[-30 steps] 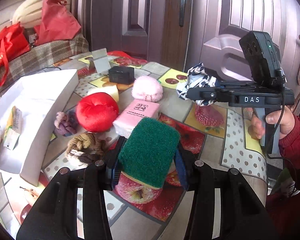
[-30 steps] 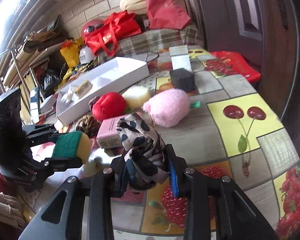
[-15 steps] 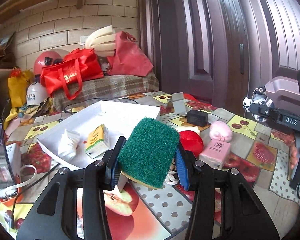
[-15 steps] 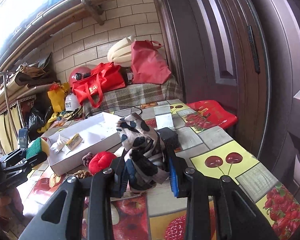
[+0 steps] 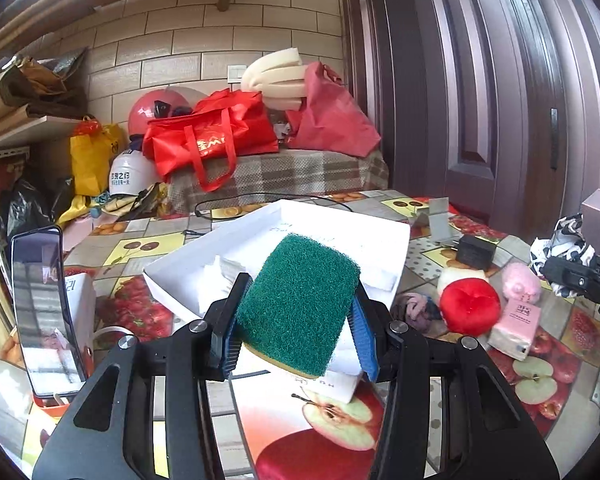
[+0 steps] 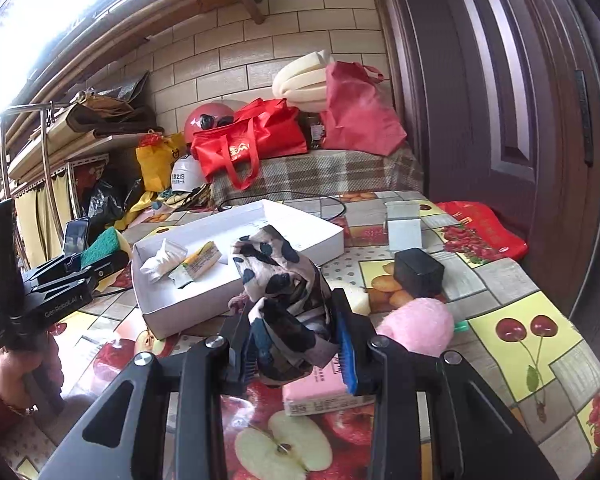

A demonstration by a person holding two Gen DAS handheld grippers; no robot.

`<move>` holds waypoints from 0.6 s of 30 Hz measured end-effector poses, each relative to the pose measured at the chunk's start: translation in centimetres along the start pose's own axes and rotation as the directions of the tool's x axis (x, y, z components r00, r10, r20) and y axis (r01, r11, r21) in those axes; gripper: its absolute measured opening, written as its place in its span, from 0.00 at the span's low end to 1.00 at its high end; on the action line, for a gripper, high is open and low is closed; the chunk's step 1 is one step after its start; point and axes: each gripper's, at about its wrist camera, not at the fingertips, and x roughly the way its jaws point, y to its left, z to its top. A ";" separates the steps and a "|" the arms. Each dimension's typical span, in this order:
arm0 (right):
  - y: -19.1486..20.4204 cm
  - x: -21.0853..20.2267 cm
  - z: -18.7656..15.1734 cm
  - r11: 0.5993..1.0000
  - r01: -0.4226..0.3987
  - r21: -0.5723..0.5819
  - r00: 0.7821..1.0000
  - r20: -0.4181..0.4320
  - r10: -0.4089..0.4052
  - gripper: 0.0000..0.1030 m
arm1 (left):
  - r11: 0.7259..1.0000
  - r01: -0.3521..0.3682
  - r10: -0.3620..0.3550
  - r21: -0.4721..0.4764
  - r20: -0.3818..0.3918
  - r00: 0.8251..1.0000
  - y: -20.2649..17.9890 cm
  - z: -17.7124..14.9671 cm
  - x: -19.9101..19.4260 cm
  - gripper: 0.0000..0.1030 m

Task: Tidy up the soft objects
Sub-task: 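Carry the sponge and patterned cloth over the white box with both tools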

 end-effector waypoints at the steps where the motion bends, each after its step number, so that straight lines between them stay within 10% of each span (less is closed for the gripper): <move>1: 0.4 0.3 0.0 1.000 -0.011 -0.005 1.000 -0.004 0.011 0.32 | 1.000 -0.008 0.008 0.002 0.000 1.000 0.2 0.1 0.2 0.45; 18: 7.1 7.2 0.9 0.989 -0.141 -0.040 0.987 -0.082 0.137 0.32 | 0.993 -0.078 0.075 -0.085 -0.039 0.996 3.8 1.0 4.2 0.45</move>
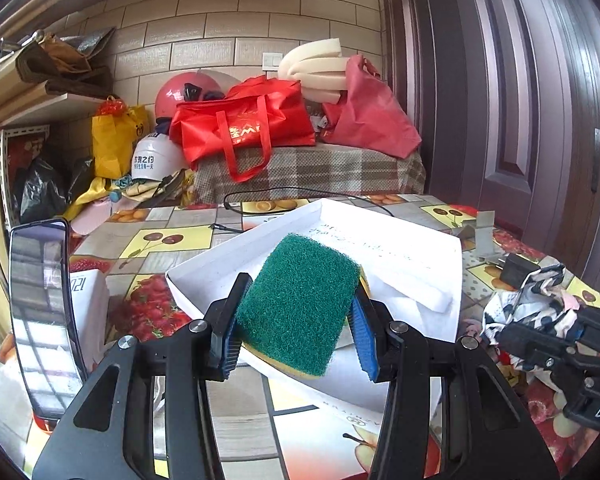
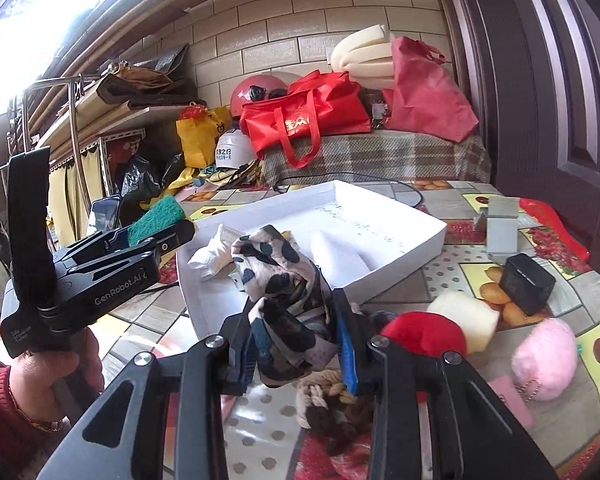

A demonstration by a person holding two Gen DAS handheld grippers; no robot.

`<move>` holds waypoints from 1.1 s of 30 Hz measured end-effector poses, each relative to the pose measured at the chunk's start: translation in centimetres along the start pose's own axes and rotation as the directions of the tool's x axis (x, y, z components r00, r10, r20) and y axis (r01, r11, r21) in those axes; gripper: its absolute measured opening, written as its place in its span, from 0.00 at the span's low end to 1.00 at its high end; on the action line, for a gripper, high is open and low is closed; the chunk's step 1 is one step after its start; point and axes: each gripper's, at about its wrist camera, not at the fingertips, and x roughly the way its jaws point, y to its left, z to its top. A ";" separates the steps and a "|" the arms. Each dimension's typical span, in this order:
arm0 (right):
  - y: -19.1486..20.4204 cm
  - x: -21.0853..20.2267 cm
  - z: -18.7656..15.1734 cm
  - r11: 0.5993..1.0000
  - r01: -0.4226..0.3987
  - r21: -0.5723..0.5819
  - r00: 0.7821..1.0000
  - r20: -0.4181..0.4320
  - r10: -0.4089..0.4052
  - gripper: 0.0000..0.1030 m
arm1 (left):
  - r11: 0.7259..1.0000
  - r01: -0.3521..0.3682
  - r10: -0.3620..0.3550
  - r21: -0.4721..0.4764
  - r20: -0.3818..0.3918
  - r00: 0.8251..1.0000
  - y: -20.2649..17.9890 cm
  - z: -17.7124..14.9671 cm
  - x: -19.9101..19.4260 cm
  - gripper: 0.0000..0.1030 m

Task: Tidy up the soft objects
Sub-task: 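Carry the sponge and patterned cloth over the white box with both tools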

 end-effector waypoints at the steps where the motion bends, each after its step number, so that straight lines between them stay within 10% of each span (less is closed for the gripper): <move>1: 0.3 0.7 0.2 1.000 -0.005 0.002 1.000 -0.010 0.005 0.32 | 1.000 -0.003 0.003 -0.009 -0.007 1.000 0.3 0.1 0.4 0.45; 17: 2.1 10.8 1.6 0.996 -0.039 0.076 0.964 -0.259 0.058 0.32 | 0.992 -0.035 0.031 -0.119 -0.031 0.999 3.0 1.2 3.5 0.45; 33: -0.4 11.9 4.1 0.982 0.155 0.107 0.984 -0.102 -0.144 0.32 | 0.998 -0.051 0.048 -0.043 -0.055 0.997 0.7 3.0 8.5 0.45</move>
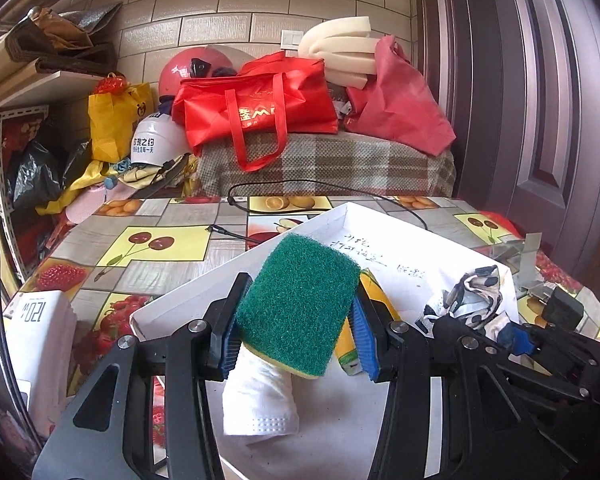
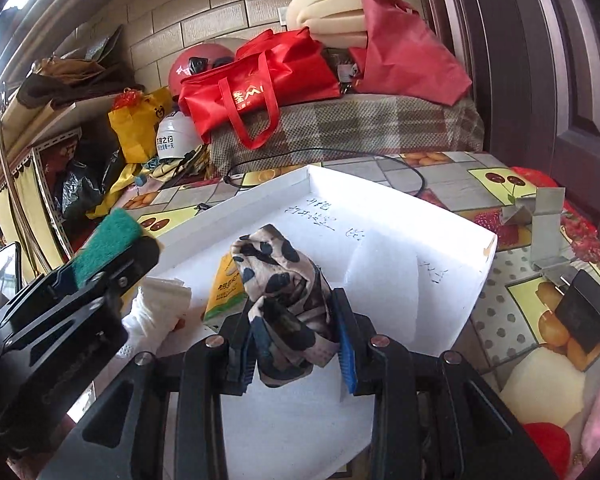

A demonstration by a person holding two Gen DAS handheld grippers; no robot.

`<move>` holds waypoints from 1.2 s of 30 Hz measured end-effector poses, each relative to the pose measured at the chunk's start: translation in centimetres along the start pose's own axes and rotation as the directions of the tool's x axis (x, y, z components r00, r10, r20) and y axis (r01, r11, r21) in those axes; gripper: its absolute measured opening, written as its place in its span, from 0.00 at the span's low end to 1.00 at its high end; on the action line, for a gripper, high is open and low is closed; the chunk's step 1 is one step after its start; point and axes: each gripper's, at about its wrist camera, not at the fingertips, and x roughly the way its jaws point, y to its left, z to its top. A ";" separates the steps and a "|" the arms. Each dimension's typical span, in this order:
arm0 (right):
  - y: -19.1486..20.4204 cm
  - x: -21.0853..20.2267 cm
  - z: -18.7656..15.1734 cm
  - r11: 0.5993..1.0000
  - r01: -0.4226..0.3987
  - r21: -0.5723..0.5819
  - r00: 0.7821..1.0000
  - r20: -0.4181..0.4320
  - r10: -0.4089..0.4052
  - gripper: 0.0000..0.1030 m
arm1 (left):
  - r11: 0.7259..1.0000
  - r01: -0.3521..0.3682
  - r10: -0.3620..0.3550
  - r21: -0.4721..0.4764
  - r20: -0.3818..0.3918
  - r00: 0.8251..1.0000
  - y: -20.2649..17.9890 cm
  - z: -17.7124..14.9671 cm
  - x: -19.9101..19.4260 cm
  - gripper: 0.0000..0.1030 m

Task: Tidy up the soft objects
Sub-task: 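Carry the sponge and patterned cloth over the white box with both tools, then open both tools to release the sponge and cloth into the box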

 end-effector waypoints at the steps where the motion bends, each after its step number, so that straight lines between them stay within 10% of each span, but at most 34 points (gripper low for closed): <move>1: 0.0 0.0 0.0 1.000 0.000 -0.004 1.000 0.003 0.000 0.32 | 1.000 -0.001 0.001 0.002 0.001 1.000 0.0 0.0 -0.1 0.45; 12: 0.5 -0.1 0.3 0.999 0.012 -0.036 1.000 0.022 -0.012 0.35 | 1.000 -0.027 0.027 -0.007 0.003 1.000 0.1 0.0 0.0 0.51; 17: 0.0 -0.5 0.2 0.998 0.069 0.003 0.997 0.047 -0.069 0.78 | 0.982 -0.107 0.109 -0.155 -0.001 0.994 2.8 -0.1 -0.1 1.00; 22: -0.2 -1.0 0.2 0.997 0.069 0.017 0.995 0.066 -0.070 1.00 | 0.976 -0.114 0.115 -0.186 -0.005 0.993 3.4 -0.3 -0.1 1.00; 36: 1.4 -4.4 -0.9 0.991 0.132 -0.037 0.966 0.230 -0.120 1.00 | 0.985 -0.109 0.121 -0.133 0.083 0.989 2.4 -0.4 -1.9 1.00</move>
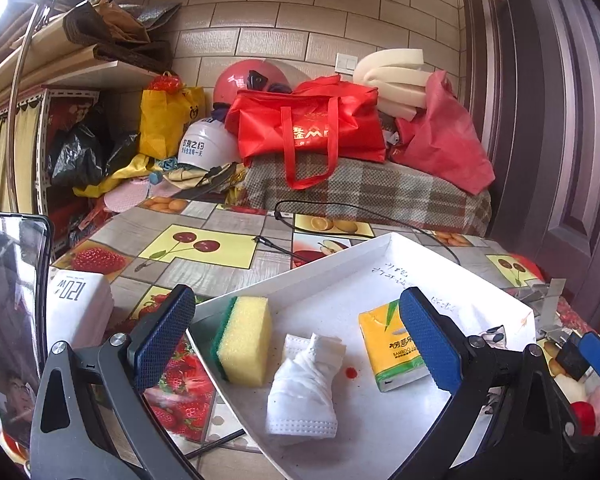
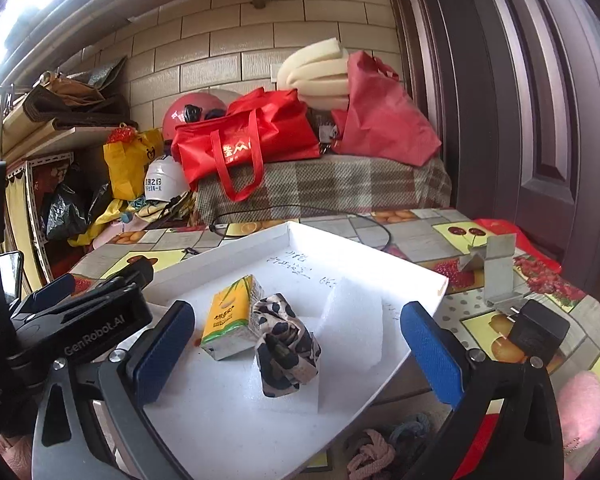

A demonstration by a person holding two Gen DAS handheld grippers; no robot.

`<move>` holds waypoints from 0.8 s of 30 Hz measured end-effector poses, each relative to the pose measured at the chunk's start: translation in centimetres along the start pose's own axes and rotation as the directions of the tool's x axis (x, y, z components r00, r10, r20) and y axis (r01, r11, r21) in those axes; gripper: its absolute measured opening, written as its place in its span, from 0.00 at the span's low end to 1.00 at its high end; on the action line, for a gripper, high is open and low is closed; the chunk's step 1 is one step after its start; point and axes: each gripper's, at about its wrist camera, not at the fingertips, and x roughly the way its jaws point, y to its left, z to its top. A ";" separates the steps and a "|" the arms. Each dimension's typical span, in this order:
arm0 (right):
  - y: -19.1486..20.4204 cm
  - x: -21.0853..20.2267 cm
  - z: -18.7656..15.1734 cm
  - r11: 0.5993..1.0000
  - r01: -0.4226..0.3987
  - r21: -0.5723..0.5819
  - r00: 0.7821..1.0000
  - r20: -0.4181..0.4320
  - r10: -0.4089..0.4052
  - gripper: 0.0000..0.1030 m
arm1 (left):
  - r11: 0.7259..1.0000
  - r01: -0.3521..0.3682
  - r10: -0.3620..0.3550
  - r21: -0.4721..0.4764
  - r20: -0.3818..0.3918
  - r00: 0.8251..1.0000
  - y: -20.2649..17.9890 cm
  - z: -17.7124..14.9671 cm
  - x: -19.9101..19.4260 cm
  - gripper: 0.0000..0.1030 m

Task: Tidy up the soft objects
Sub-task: 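Open both tools to release the sponge and cloth into the box, then grasp the braided hair ties with the left tool while the right tool grasps the pink tissue pack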

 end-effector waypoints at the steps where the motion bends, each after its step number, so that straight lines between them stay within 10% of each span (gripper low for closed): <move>1: 0.3 -0.6 -0.1 1.000 0.016 -0.013 1.000 0.012 -0.016 1.00 | 1.000 0.005 -0.005 0.012 0.001 1.000 -0.1 0.0 -0.2 1.00; 18: -6.3 -8.8 -2.3 1.000 0.002 0.008 0.999 0.034 -0.002 1.00 | 0.966 0.209 -0.209 0.154 -0.015 0.978 -2.2 -2.5 -7.4 1.00; 21: -10.9 -9.6 -2.6 0.998 0.056 0.040 0.998 -0.010 -0.056 1.00 | 0.920 0.331 -0.324 0.209 -0.069 0.944 -4.2 -3.1 -8.3 1.00; 24: -15.0 -10.0 -3.2 0.997 -0.029 0.072 0.992 -0.117 0.037 1.00 | 0.834 0.493 -0.452 0.247 -0.206 0.868 -6.8 -3.9 -8.6 1.00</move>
